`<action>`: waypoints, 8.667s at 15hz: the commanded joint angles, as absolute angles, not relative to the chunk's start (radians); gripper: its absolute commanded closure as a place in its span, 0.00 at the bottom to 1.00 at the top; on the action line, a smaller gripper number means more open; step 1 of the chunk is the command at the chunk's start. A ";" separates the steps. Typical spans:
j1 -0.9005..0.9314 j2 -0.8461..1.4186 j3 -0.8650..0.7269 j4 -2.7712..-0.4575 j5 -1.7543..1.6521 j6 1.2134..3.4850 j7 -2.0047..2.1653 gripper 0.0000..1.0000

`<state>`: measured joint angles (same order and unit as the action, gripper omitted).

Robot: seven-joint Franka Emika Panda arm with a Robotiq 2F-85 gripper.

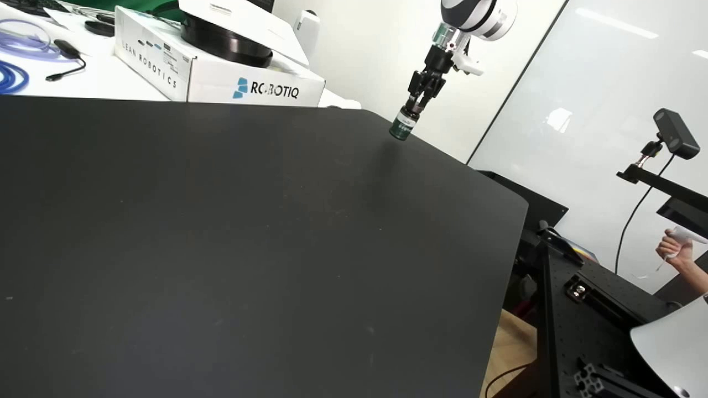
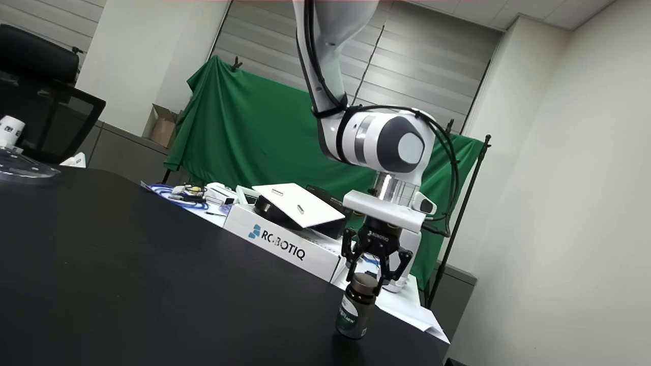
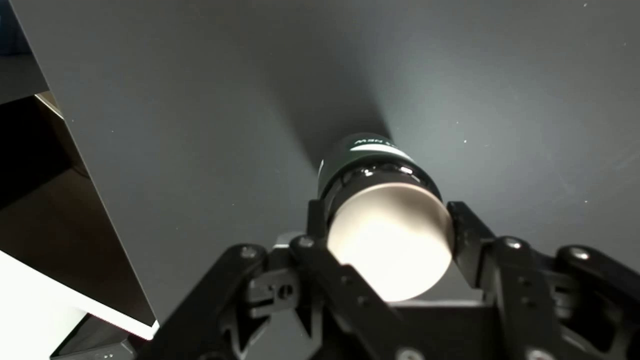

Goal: Move the bottle to the left, move the bottle to the back right side of the table then move the bottle to the left

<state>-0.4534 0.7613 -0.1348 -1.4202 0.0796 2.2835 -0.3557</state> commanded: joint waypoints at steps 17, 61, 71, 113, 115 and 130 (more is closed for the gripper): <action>-0.451 0.653 -0.131 -1.420 0.077 2.250 -0.348 0.00; -0.462 0.682 -0.127 -1.443 0.219 2.405 -0.250 0.00; -0.444 0.817 -0.197 -1.259 0.212 2.187 0.019 0.00; -0.299 0.683 -0.211 -1.287 0.131 2.188 0.060 0.64; -0.259 0.642 -0.210 -1.308 0.107 2.195 0.057 0.64; -0.010 0.592 -0.059 -1.426 -0.048 2.201 0.030 0.64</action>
<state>-0.0176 0.6004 -0.0869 -1.3968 -0.0385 2.2069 0.0546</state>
